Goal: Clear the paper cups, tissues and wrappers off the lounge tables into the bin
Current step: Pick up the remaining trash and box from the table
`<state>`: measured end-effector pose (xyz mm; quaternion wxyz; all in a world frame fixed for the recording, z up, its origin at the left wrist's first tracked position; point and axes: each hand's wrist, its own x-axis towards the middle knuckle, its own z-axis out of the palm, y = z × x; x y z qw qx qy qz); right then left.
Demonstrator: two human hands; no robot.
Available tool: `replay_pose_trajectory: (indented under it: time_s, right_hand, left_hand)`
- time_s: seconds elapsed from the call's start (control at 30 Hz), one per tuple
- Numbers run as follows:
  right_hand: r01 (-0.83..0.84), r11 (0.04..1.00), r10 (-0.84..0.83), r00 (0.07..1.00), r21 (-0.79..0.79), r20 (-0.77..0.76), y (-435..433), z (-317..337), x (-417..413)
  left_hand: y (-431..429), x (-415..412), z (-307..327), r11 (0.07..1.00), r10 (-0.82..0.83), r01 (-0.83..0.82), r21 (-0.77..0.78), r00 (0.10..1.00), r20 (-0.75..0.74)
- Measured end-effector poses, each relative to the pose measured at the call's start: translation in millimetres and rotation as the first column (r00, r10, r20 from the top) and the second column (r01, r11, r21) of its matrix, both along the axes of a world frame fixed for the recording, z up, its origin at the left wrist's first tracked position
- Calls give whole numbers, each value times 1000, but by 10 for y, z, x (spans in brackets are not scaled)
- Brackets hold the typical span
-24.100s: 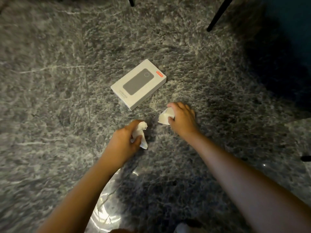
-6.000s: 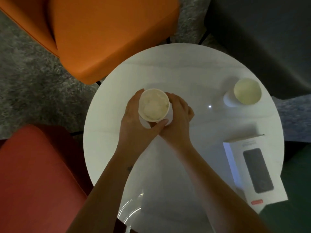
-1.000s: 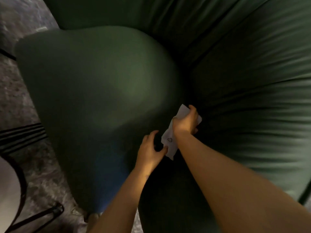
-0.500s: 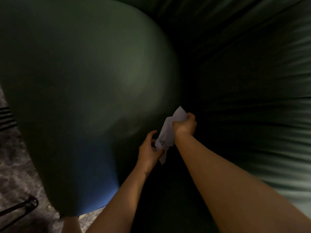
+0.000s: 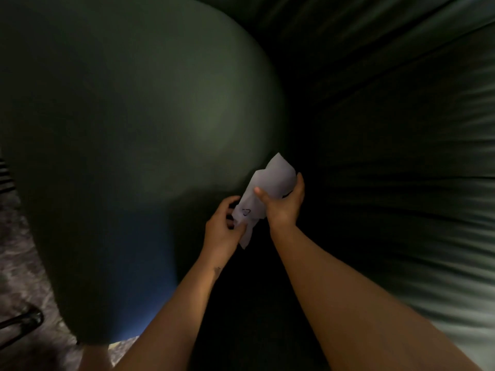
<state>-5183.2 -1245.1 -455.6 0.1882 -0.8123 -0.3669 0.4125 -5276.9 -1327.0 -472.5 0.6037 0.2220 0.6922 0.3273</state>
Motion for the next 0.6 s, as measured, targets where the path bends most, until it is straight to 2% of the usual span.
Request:
replay_pose_trajectory:
  time_s: [0.23, 0.4, 0.5, 0.6]
  right_hand:
    - [-37, 993, 47, 994, -110, 94, 46, 68, -116]
    - [-104, 994, 109, 982, 41, -152, 101, 358, -393]
    - [-155, 981, 184, 936, 118, -299, 94, 633, -644]
    - [-179, 959, 253, 890, 220, -379, 26, 946, -958]
  left_hand:
    - [41, -148, 166, 998, 17, -20, 55, 998, 58]
    - [45, -569, 586, 990, 79, -85, 109, 995, 62]
    - [37, -910, 909, 970, 120, -134, 204, 990, 78]
    - [26, -1239, 1216, 945, 194, -206, 255, 978, 72]
